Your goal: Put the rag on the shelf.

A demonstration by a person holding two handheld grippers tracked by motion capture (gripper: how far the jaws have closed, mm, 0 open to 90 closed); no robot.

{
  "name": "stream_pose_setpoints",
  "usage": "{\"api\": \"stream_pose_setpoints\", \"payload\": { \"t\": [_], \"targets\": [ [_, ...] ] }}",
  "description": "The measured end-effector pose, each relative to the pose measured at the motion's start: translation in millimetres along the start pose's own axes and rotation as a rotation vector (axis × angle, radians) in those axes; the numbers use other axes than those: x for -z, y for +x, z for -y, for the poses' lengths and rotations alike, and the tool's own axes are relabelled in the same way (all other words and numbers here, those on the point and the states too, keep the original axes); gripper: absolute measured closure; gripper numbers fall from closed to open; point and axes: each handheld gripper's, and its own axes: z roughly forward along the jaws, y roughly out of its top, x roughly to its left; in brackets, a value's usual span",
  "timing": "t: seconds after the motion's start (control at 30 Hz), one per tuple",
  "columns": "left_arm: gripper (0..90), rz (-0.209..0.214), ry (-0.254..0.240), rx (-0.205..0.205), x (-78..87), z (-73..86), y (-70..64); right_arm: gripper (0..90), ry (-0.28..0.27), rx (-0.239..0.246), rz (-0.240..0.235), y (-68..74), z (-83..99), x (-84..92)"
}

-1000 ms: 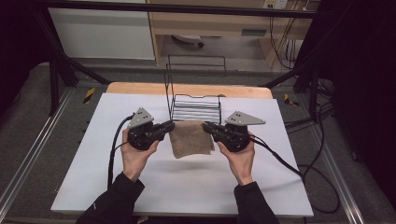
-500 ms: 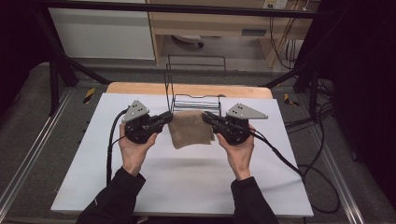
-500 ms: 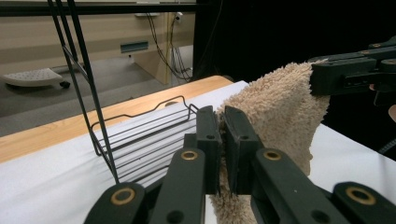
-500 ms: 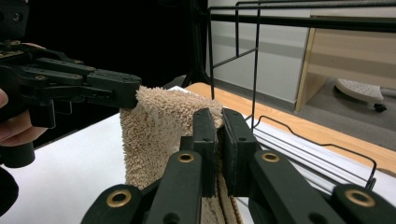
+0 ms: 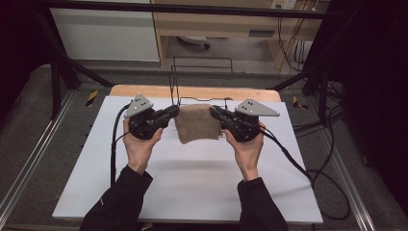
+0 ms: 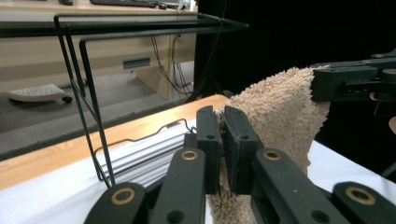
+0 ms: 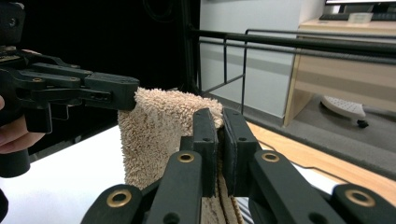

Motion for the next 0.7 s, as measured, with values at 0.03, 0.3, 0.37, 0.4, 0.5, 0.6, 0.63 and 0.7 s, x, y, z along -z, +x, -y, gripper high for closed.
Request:
{"api": "stream_pose_setpoints", "payload": {
  "t": [0.03,0.3,0.37,0.4,0.5,0.6,0.63,0.7],
  "targets": [
    [85.2,0.0,-0.001,0.0,-0.3,-1.5,0.2,85.2,-0.003,-0.001,0.002,-0.3,-1.0,-0.1],
    [85.2,-0.003,-0.029,-0.004,-6.4,-15.1,4.0,85.2,-0.035,0.01,0.019,-4.3,-11.5,-1.4],
    [85.2,-0.003,-0.036,-0.001,-8.1,-17.9,4.9,85.2,-0.037,0.01,0.024,-5.2,-14.2,-1.8],
    [85.2,-0.003,-0.038,-0.001,-8.9,-19.4,5.5,85.2,-0.039,0.013,0.027,-5.7,-15.7,-2.1],
    [85.2,-0.001,-0.045,-0.001,-10.7,-23.6,7.2,85.2,-0.042,0.02,0.035,-6.8,-21.2,-2.7],
    [85.2,-0.005,-0.059,-0.001,-12.1,-29.0,8.3,85.2,-0.044,0.023,0.037,-7.1,-24.7,-3.0],
    [85.3,-0.006,-0.062,-0.001,-12.6,-31.0,8.8,85.2,-0.05,0.032,0.042,-7.4,-29.4,-3.6],
    [85.2,-0.008,-0.067,0.002,-13.8,-35.0,9.9,85.2,-0.055,0.032,0.047,-7.8,-32.9,-4.2]
  ]
}}
